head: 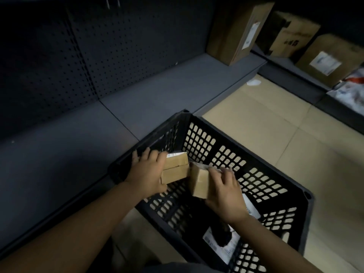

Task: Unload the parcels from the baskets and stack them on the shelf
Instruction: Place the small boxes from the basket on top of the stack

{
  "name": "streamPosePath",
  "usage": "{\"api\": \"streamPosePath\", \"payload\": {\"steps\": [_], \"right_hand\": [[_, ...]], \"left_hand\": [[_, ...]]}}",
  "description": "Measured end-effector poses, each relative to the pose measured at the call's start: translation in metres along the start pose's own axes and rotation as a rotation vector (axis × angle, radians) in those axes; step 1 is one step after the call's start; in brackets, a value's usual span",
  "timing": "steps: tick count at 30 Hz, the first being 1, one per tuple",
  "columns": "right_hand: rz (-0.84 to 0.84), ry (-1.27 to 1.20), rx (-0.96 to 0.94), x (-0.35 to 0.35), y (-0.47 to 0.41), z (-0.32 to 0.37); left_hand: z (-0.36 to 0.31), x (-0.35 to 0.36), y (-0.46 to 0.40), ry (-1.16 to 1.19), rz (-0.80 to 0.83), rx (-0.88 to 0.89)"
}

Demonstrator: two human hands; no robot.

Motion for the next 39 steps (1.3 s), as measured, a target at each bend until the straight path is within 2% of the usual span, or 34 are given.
{"api": "streamPosePath", "payload": {"steps": [4, 9, 14, 18, 25, 30, 39], "right_hand": [[-0.119, -0.095, -0.041, -0.062, 0.031, 0.000], [-0.255, -0.187, -0.100, -0.144, 0.072, 0.019], [-0.416, -0.282, -0.178, -0.234, 0.109, 0.064], [-0.551, -0.307, -0.351, -0.301, 0.132, 0.115], [-0.629, -0.387, -0.580, -0.388, 0.179, 0.212], [-0.650, -0.481, -0.755, -0.420, 0.215, 0.286], [-0.584, -0.621, -1.064, -0.432, 0.299, 0.418]], "left_hand": [[-0.026, -0.047, 0.021, -0.011, -0.114, 0.032], [-0.050, -0.125, 0.071, 0.000, -0.404, 0.056], [-0.058, -0.216, 0.135, -0.237, -0.682, 0.041], [-0.064, -0.289, 0.188, -0.329, -0.836, -0.015], [-0.054, -0.385, 0.294, -0.481, -0.984, -0.092], [-0.038, -0.422, 0.384, -0.576, -1.044, -0.195], [-0.023, -0.445, 0.558, -0.804, -0.973, -0.537]]}}
Point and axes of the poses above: each hand's wrist, its own y-axis away from the middle knuckle, its own x-axis out of the palm, z = x × y, the point moved 2 cm from there along -y, towards the middle knuckle, and after that the axes turned 14 degrees about x, right-handed, at the moved point
